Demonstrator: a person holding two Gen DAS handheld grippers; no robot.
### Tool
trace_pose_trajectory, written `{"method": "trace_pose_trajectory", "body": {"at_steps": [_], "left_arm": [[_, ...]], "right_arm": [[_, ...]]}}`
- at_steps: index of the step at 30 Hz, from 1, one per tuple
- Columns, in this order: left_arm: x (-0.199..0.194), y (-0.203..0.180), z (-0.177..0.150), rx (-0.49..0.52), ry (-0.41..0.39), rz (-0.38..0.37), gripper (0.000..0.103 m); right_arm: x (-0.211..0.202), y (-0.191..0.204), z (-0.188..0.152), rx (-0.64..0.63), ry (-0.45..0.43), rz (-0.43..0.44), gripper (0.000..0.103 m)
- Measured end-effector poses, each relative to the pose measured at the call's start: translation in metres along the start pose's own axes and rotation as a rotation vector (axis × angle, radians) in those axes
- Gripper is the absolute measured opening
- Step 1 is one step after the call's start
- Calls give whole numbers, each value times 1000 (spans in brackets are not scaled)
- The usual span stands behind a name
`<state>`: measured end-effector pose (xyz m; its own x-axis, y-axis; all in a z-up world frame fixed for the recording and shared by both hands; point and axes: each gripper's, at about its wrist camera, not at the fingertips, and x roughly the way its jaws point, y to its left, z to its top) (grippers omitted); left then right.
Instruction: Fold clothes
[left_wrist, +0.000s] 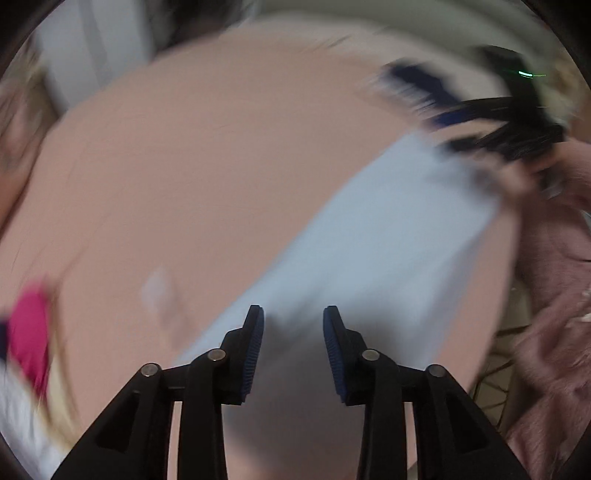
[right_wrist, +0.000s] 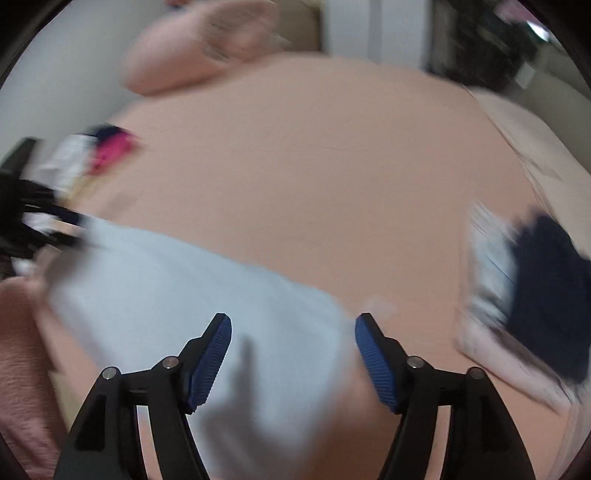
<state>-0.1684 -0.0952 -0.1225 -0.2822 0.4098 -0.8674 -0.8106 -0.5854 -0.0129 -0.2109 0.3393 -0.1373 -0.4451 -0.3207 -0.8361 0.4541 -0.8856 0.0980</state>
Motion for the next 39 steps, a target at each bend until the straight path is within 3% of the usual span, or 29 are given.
{"method": "trace_pose_trajectory", "body": {"at_steps": [1,2,3,5,6,7,9,11,13,16,19,21,22,23,24,26,28,29,31,32,34,36,39], "left_arm": [[10,-21,8,52,-15,-29,53],[23,-41,14,109,-15,-53,59],[41,-57,11,185,50,-60,63],[64,-74,-5,344,123,-18,69],[59,-69,-14,380,99,-18,74],[53,-62,-22,396,86,-26,75],[36,-23,-27,259,132,-88,75],[18,8,-32,151,205,-120,75],[3,19,-27,114,209,-118,74],[-2,1,7,135,42,-108,74],[36,-25,36,147,4,-75,74],[71,-36,29,259,120,-41,75],[77,-37,15,338,138,-14,76],[68,-31,3,374,82,-17,76],[58,-18,-6,346,67,-37,76],[41,17,-21,238,105,-89,77],[31,42,-41,221,188,-71,81],[26,57,-48,161,223,-101,81],[17,77,-47,55,281,-115,81],[12,81,-41,37,276,-120,80],[-5,80,-22,8,142,-139,80],[-10,74,-2,-9,25,-153,81],[20,46,17,6,-5,-138,80]], "right_arm": [[-3,18,4,-32,-35,54,70],[5,40,5,-105,-15,97,70],[13,62,5,-179,7,141,70],[36,80,-5,-342,80,105,70],[50,74,-18,-427,143,43,70],[53,56,-30,-451,166,48,72],[36,4,-42,-378,135,140,76],[21,-21,-42,-367,166,87,76],[7,-46,-42,-358,198,32,79],[-14,-48,-20,-307,100,46,79],[-7,-11,-3,-388,-18,110,79],[19,15,-5,-494,23,164,79],[32,7,-17,-540,77,147,79],[44,-2,-28,-585,132,128,79],[57,-11,-40,-630,187,109,79],[37,-62,-53,-519,124,186,79],[24,-105,-65,-459,149,125,83],[19,-121,-69,-426,163,104,89],[9,-147,-74,-358,201,84,90],[5,-157,-74,-322,225,85,90],[-8,-159,-63,-288,177,82,90],[-19,-153,-48,-275,68,89,90],[-18,-126,-30,-284,-57,99,90]]}}
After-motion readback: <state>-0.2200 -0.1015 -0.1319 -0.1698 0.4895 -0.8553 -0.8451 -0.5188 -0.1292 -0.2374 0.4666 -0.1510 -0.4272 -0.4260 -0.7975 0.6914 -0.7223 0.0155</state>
